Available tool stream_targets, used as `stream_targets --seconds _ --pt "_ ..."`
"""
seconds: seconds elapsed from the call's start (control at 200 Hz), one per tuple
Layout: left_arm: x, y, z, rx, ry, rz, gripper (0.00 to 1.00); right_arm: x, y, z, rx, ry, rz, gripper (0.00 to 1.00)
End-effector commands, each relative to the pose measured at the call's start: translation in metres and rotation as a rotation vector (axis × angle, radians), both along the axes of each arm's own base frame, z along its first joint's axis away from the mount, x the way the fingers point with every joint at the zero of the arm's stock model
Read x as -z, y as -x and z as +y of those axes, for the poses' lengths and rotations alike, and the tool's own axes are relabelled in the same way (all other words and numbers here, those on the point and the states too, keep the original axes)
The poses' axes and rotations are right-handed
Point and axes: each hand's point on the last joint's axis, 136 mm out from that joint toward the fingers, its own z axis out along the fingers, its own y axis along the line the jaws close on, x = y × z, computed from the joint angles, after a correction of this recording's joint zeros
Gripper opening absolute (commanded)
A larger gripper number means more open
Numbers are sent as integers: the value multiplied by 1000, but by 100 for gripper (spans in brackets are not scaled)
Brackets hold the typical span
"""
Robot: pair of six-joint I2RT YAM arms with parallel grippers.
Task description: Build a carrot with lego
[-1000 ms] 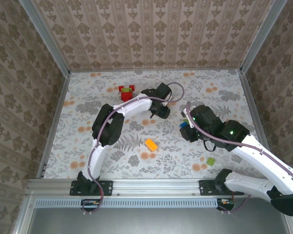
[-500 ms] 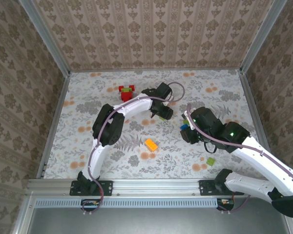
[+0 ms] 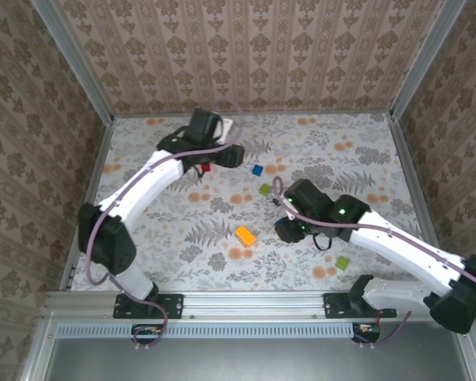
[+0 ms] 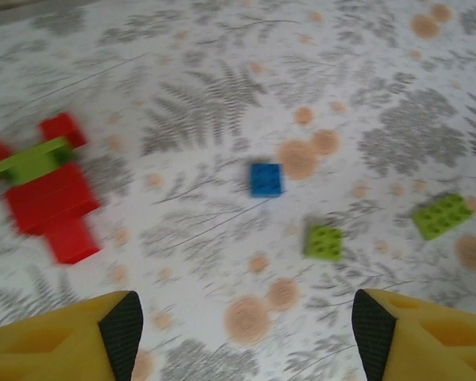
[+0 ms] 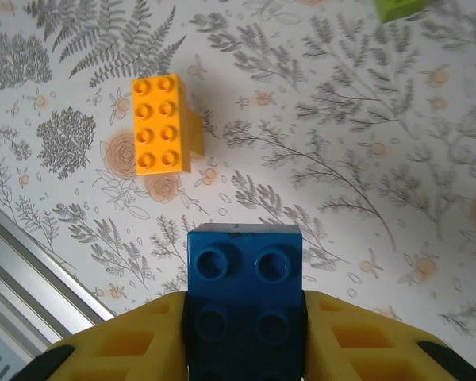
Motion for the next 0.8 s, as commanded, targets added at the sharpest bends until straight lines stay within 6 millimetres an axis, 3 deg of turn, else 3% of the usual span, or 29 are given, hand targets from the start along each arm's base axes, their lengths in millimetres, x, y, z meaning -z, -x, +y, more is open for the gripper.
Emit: stream_targets --seconds 0.0,0.045,0.125,0.275,0.47,0.795 --pt "21 2 51 -124 -9 46 74 -1 -9 35 -78 -27 5 35" --pt "28 1 77 -184 -1 59 74 5 -13 45 -100 -12 23 34" --pt "38 6 108 -248 15 75 74 16 -20 59 -124 16 48 34" --pt "54 13 140 -312 25 101 74 21 -26 80 -156 15 74 34" --pt "73 13 157 -342 47 129 74 35 -27 96 -176 30 112 33" --pt "83 10 159 -337 65 143 74 55 -33 109 -177 45 149 32"
